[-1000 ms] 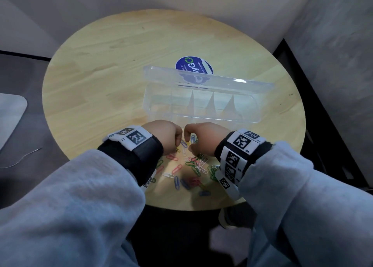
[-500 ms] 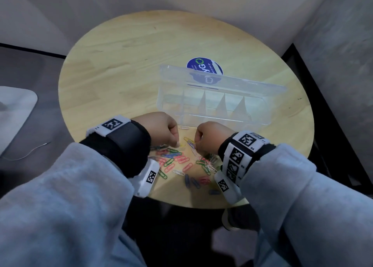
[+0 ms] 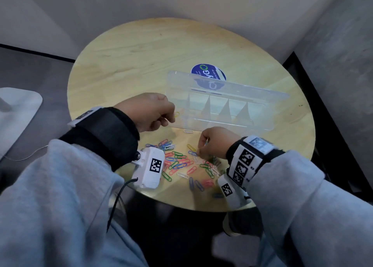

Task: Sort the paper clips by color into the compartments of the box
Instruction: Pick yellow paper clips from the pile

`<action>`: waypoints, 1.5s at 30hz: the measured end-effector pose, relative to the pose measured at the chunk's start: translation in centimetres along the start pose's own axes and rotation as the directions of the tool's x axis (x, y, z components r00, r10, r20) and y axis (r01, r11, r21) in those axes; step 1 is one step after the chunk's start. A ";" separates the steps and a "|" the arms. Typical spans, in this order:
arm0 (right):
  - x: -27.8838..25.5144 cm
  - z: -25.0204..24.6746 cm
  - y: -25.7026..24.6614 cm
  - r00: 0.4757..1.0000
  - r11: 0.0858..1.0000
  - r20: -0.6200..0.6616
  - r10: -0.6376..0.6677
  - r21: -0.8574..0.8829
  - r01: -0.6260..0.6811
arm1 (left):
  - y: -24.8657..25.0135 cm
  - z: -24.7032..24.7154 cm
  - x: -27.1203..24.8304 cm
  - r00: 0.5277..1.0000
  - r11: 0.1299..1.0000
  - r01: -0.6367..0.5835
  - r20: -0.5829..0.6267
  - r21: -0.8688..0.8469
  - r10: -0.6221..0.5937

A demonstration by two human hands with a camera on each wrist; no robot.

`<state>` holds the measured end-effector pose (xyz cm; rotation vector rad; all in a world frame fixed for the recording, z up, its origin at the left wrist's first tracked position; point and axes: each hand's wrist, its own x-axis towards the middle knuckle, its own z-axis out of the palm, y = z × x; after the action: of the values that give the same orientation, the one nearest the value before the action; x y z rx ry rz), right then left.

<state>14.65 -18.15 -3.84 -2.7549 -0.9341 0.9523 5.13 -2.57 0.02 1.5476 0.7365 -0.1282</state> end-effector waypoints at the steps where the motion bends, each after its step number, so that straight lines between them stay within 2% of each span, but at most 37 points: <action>1: 0.0 0.2 -0.2 1.000 0.999 0.017 -0.013 -0.035 0.014 | 0.1 -0.2 0.0 1.000 0.999 -0.007 -0.016 -0.049 0.006; 5: -0.1 0.4 -0.5 0.998 0.997 0.059 -0.010 -0.081 0.015 | 0.1 -0.5 0.0 0.998 0.984 -0.020 -0.064 -0.175 0.009; 8: -0.3 0.1 -0.1 0.996 0.999 0.091 0.020 -0.052 -0.016 | 0.2 -0.5 0.0 0.998 0.977 0.007 -0.059 -0.211 -0.020; 11: -0.7 -0.7 0.5 0.996 0.994 0.073 0.047 0.100 -0.055 | 0.3 -0.7 0.0 0.999 0.972 0.043 -0.021 -0.232 -0.049; 15: -1.1 -1.8 1.4 0.996 0.952 0.079 0.049 0.297 -0.070 | 0.2 -1.1 0.1 0.998 0.932 0.056 -0.008 -0.357 -0.063; 17: -1.1 -1.7 1.5 0.994 0.899 0.108 0.026 0.433 -0.071 | 0.2 -1.2 0.2 0.998 0.904 0.060 -0.003 -0.423 -0.068; 20: -0.8 -1.3 1.2 0.983 0.745 0.184 -0.005 0.656 -0.119 | 0.3 -1.2 0.3 0.997 0.883 0.056 -0.015 -0.465 -0.071; 22: -0.6 -1.0 0.9 0.976 0.700 0.219 -0.007 0.698 -0.151 | 0.2 -1.3 0.4 0.997 0.874 0.046 -0.030 -0.484 -0.070; 25: -0.4 -0.9 0.2 0.974 0.718 0.221 0.055 0.668 -0.193 | 0.1 -1.3 0.5 0.996 0.852 0.032 -0.053 -0.523 -0.070; 27: -0.3 -1.0 -0.2 0.962 0.691 0.254 0.103 0.677 -0.253 | 0.1 -1.3 0.5 0.995 0.837 0.022 -0.070 -0.547 -0.072; 28: -0.3 -1.1 -0.4 0.959 0.710 0.262 0.110 0.654 -0.260 | 0.1 -1.3 0.6 0.995 0.835 0.017 -0.077 -0.551 -0.071; 29: -0.2 -1.1 -0.6 0.964 0.768 0.241 0.111 0.595 -0.237 | 0.1 -1.2 0.6 0.994 0.835 0.013 -0.083 -0.550 -0.070; 31: 0.1 -1.2 -1.0 0.989 0.939 0.133 0.071 0.325 -0.112 | 0.0 -1.1 0.7 0.994 0.837 0.006 -0.088 -0.547 -0.064; 32: 0.0 -1.2 -1.3 0.995 0.987 0.094 0.029 0.152 -0.043 | 0.0 -1.1 0.7 0.995 0.838 0.005 -0.083 -0.546 -0.060; 34: 0.0 -1.1 -2.1 0.996 0.998 0.084 -0.015 -0.064 0.020 | 0.1 -0.9 0.6 0.997 0.842 0.007 -0.065 -0.539 -0.051; 36: 0.2 -0.7 -2.7 0.996 0.984 0.087 -0.016 -0.174 0.031 | 0.1 -0.8 0.6 0.998 0.851 0.011 -0.051 -0.525 -0.045; 40: 0.7 0.1 -2.8 0.998 0.982 0.065 -0.002 -0.186 0.014 | 0.2 -0.6 0.6 0.999 0.855 0.006 -0.032 -0.518 -0.027; 45: 0.8 0.1 -2.4 0.992 0.990 0.118 -0.046 -0.129 0.061 | 0.6 -0.2 1.0 1.000 0.863 -0.009 -0.028 -0.505 -0.006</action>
<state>13.78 -15.77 -3.72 -2.7907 -1.1223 1.0883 6.18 -2.01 0.06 1.0463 0.7214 0.0866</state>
